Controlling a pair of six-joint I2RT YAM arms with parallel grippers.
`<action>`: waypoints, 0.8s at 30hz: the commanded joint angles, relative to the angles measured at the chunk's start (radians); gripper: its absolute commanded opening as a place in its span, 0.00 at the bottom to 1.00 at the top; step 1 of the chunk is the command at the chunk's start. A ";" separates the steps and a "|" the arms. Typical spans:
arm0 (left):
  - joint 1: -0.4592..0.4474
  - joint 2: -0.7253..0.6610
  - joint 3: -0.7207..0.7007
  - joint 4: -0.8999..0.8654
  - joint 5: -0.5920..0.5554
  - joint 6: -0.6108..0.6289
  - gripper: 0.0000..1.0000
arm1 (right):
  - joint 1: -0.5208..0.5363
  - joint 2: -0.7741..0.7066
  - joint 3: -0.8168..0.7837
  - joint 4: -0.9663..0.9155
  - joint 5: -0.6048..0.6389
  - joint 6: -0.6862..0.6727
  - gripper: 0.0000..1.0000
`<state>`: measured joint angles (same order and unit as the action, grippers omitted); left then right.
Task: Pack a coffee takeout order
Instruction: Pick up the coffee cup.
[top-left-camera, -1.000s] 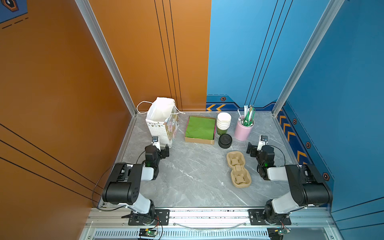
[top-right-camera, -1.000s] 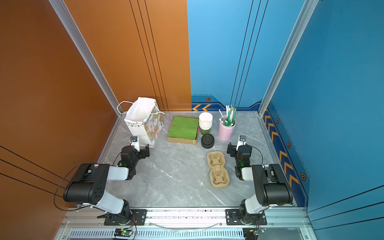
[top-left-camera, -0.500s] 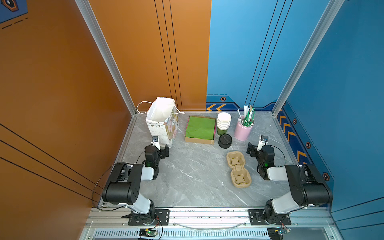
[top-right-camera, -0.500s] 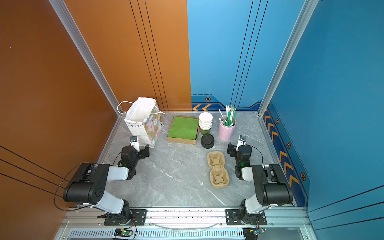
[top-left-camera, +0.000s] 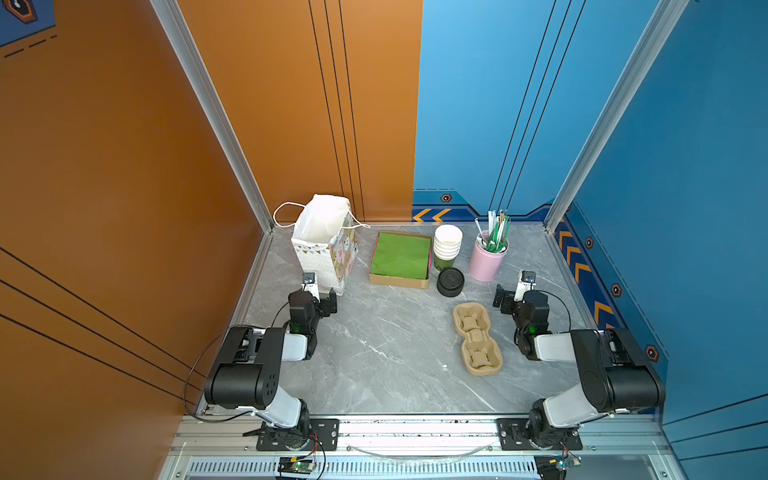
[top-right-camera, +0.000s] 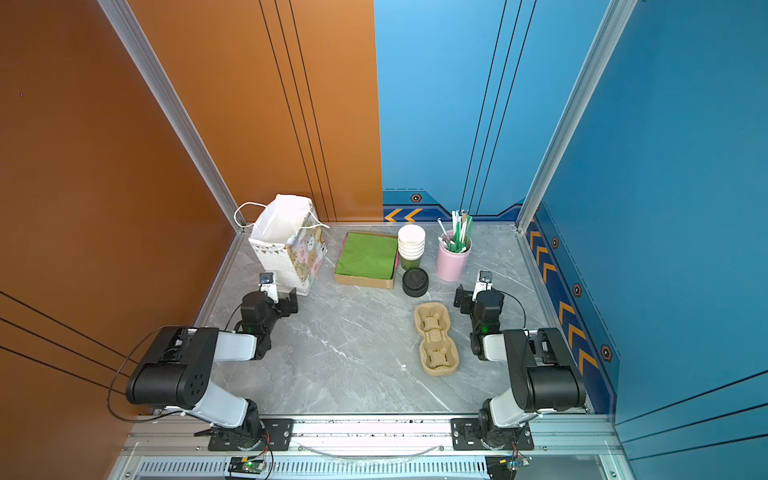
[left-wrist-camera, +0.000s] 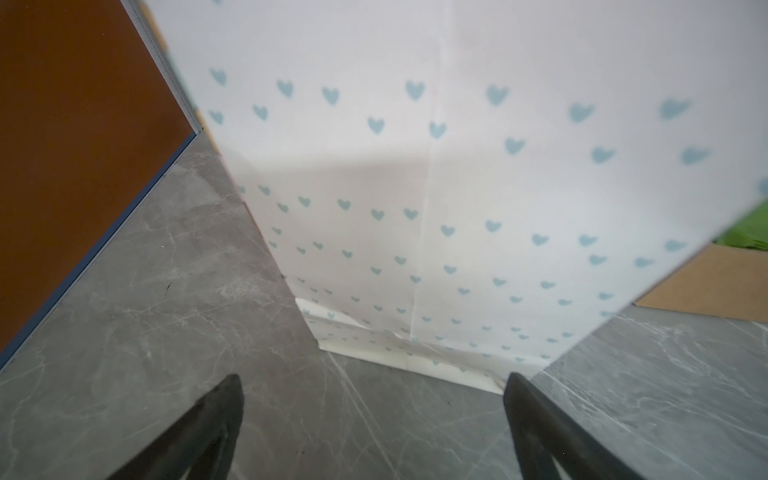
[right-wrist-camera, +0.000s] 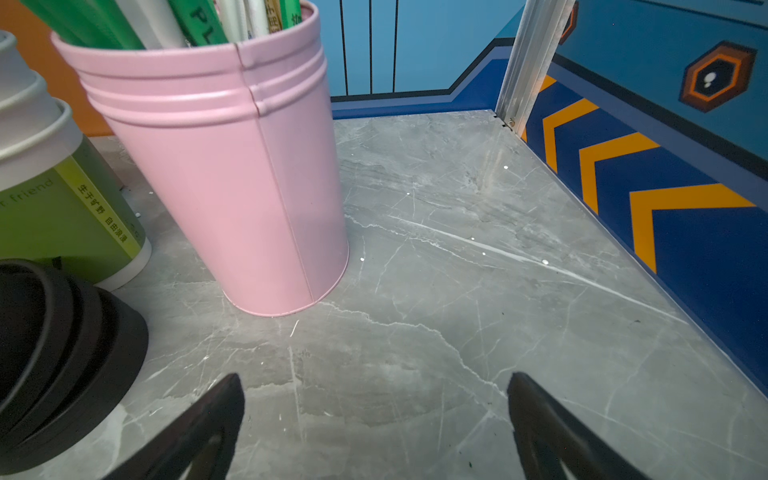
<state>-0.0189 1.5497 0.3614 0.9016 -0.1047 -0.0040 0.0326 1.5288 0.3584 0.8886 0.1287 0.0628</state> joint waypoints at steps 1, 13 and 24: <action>-0.010 -0.080 -0.007 -0.003 -0.097 -0.001 0.98 | 0.009 -0.090 0.054 -0.138 0.042 -0.001 1.00; -0.162 -0.713 0.154 -0.749 -0.173 -0.199 0.99 | 0.105 -0.660 0.323 -0.842 0.110 0.009 1.00; -0.216 -0.756 0.442 -1.193 0.422 -0.104 0.98 | 0.415 -0.383 0.947 -1.468 0.083 -0.143 1.00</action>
<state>-0.2096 0.7727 0.7589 -0.0803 0.0933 -0.1692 0.3843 1.0302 1.2156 -0.3077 0.2123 -0.0135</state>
